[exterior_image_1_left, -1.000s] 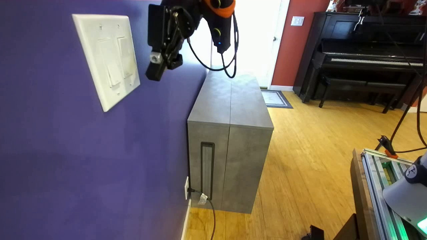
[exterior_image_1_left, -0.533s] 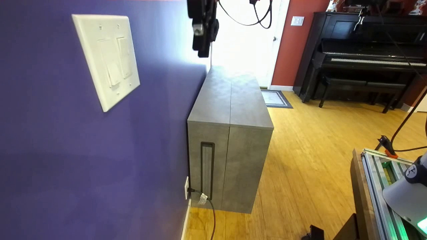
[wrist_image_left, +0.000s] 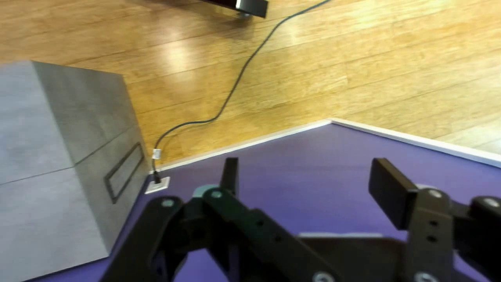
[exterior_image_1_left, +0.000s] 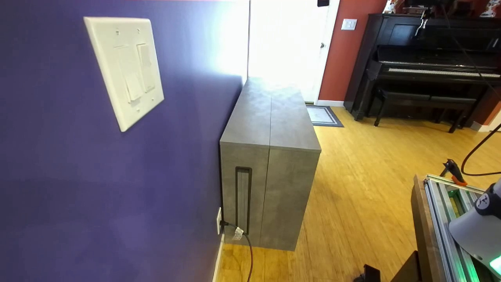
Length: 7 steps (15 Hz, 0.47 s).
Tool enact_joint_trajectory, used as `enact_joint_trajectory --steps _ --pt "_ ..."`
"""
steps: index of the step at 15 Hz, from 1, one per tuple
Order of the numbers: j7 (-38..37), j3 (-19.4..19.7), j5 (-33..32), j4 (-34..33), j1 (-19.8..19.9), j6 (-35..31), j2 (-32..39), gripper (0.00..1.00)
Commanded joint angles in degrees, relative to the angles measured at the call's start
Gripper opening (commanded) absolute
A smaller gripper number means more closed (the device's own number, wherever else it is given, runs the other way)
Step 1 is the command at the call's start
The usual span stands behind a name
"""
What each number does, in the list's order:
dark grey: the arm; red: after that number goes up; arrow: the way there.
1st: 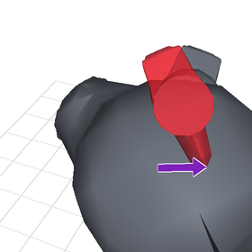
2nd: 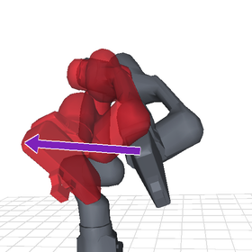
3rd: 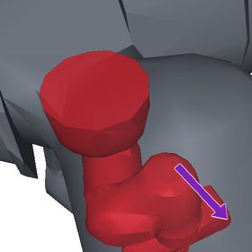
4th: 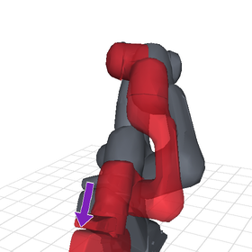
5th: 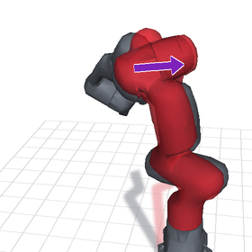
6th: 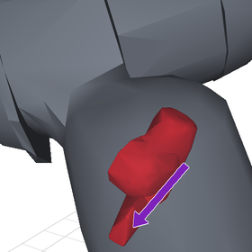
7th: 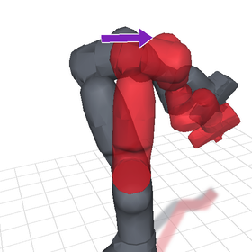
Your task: Press the light switch on the right
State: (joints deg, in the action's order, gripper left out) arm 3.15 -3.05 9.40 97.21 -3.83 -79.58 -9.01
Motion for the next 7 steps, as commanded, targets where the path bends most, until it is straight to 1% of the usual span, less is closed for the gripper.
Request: enact_joint_trajectory --steps 1,2,3,4,7 --pt "3.73 -0.03 -11.31 6.25 0.91 -0.61 -7.59 1.0" --pt "5.08 0.41 -13.84 7.15 1.2 -0.89 -8.25 1.0" --pt "6.7 1.16 -14.25 7.98 1.32 -1.38 -8.76 1.0" --pt "3.68 0.5 -11.55 3.8 0.68 0.38 -5.63 1.0" --pt "5.59 1.36 -13.02 5.82 1.16 0.01 -7.02 1.0"
